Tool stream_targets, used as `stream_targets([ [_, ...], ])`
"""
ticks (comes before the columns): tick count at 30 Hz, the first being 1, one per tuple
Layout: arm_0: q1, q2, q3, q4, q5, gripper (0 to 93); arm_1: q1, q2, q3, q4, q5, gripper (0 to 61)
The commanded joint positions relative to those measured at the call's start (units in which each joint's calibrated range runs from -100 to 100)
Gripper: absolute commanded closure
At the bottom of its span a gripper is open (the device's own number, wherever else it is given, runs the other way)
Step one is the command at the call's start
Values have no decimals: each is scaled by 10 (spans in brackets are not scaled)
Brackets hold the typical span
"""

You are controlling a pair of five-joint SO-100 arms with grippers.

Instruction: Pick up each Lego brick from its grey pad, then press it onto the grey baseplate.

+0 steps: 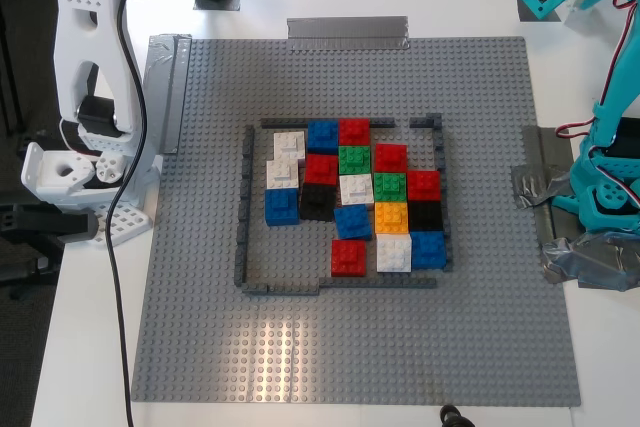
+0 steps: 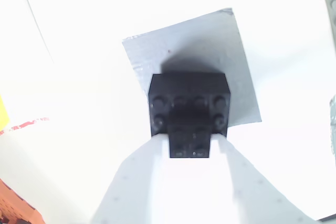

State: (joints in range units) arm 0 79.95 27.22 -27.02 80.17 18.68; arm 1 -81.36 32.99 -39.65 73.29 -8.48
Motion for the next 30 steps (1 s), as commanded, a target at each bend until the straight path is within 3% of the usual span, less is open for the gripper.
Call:
stream_targets([
  [1,0,-6,-9,-17,-2,758,9,-59,-44,18,10,583],
  [11,1,-6,-3,-25,-2,760,31,-151,-71,80,23,612],
  [23,8,8,-10,-25,-2,763,48,-307,-8,179,51,612],
  [28,10,8,-10,-25,-2,910,64,-390,56,193,46,612],
  [30,14,7,-10,-25,-2,927,74,-417,75,203,44,612],
])
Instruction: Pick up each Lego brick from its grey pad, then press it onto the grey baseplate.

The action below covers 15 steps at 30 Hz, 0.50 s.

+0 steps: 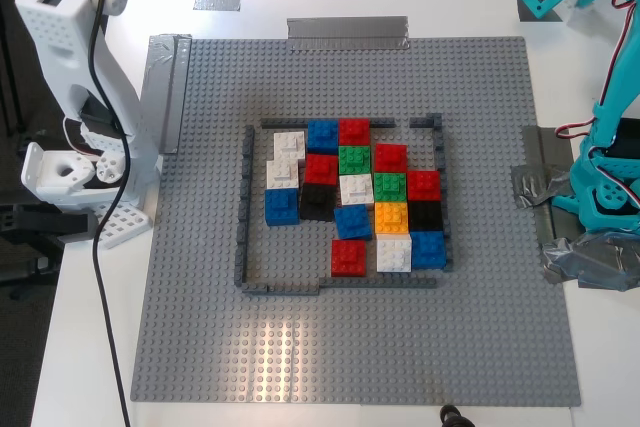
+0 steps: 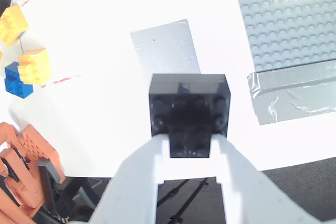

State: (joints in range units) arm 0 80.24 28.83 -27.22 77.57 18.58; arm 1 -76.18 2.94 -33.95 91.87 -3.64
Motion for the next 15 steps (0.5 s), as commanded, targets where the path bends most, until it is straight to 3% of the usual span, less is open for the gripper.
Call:
stream_targets([
  [1,12,-9,-8,2,-1,927,27,-131,29,23,-4,612],
  [7,16,-27,-28,26,-1,927,62,-228,109,75,13,612],
  [15,-46,-140,-34,180,-12,927,168,-377,282,75,16,612],
])
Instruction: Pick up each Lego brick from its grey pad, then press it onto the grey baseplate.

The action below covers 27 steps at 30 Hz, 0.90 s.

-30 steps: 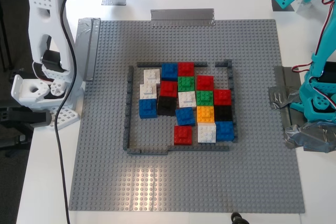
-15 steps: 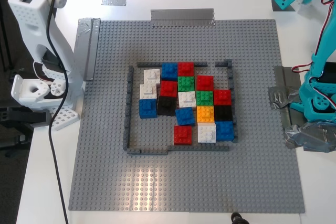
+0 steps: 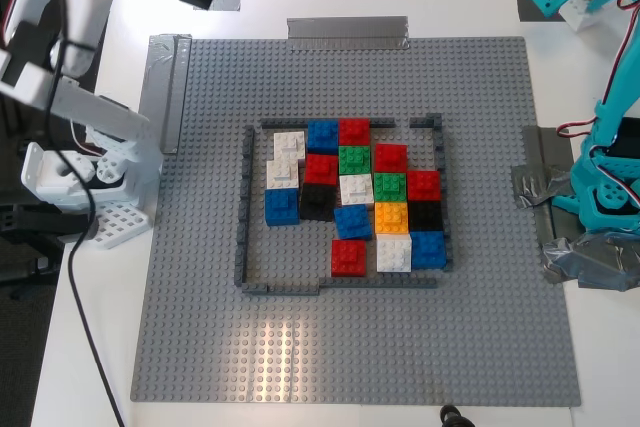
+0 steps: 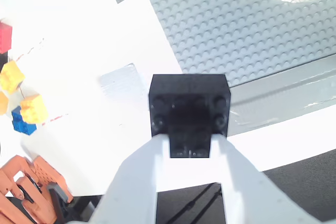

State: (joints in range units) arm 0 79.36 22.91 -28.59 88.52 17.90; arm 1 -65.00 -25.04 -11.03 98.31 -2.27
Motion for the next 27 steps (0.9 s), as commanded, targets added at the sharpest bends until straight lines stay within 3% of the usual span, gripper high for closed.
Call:
stream_targets([
  [1,-48,-93,-21,90,-5,927,75,-109,71,10,4,612],
  [7,-139,-175,20,115,-2,927,213,-139,166,6,2,612],
  [17,-312,-367,281,115,0,927,404,-136,264,-7,-26,612],
  [23,-386,-453,445,51,0,927,510,-162,327,-64,-12,612],
  [27,-412,-466,498,6,0,927,572,-166,345,-84,3,612],
])
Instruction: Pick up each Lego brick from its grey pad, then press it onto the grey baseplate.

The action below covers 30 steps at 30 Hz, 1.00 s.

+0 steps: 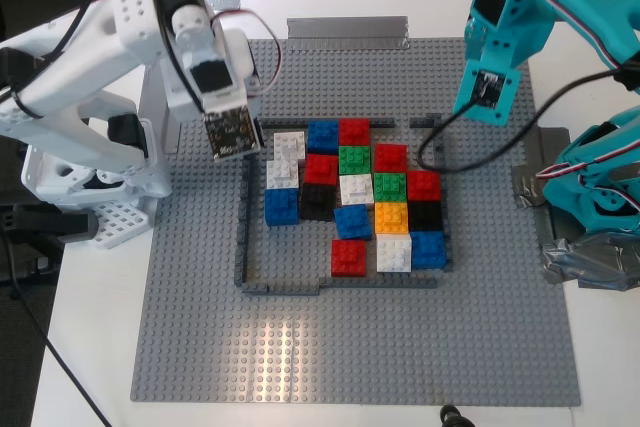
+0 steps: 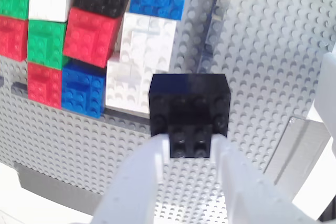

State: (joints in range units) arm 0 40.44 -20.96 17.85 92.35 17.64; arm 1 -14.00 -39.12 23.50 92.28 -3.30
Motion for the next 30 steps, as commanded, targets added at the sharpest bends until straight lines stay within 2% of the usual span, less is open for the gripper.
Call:
stream_targets([
  [1,-27,-27,38,-38,6,927,79,-23,-2,-26,17,612],
  [10,-52,-27,51,-94,45,927,248,39,-85,-45,53,612],
  [20,-104,-26,52,-123,29,927,346,96,-25,-168,90,612],
  [24,-121,-20,52,-124,21,927,354,142,-5,-220,90,612],
  [30,-130,47,42,-155,-4,927,342,208,8,-272,72,612],
])
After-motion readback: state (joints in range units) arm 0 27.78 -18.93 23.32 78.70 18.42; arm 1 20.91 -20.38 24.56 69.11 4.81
